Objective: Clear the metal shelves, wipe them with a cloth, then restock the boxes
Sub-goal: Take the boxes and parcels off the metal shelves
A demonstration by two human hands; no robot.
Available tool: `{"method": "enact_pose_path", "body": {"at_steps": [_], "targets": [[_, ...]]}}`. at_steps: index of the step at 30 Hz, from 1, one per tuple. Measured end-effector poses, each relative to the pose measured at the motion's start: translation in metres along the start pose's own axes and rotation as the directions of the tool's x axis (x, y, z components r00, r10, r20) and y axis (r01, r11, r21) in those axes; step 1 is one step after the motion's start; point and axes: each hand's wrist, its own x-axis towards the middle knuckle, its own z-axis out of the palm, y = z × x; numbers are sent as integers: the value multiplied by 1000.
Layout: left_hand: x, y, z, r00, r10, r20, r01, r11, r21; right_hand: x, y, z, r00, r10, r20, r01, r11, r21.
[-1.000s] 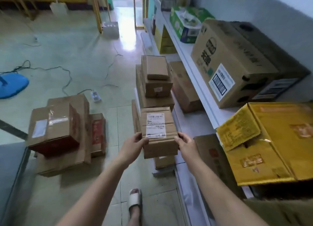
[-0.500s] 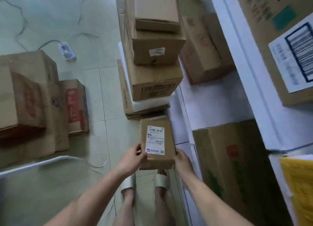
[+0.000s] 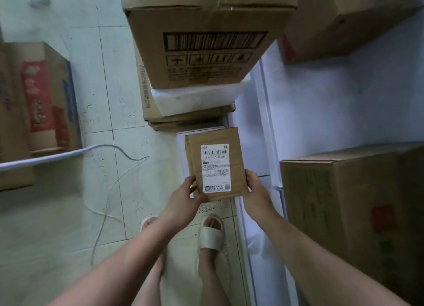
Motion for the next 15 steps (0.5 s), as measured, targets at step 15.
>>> {"method": "enact_pose_path", "body": {"at_steps": [15], "targets": [[-195, 179, -97, 955, -126, -268, -3, 902, -433, -220, -218, -18, 991, -129, -28, 131, 985, 110]]}}
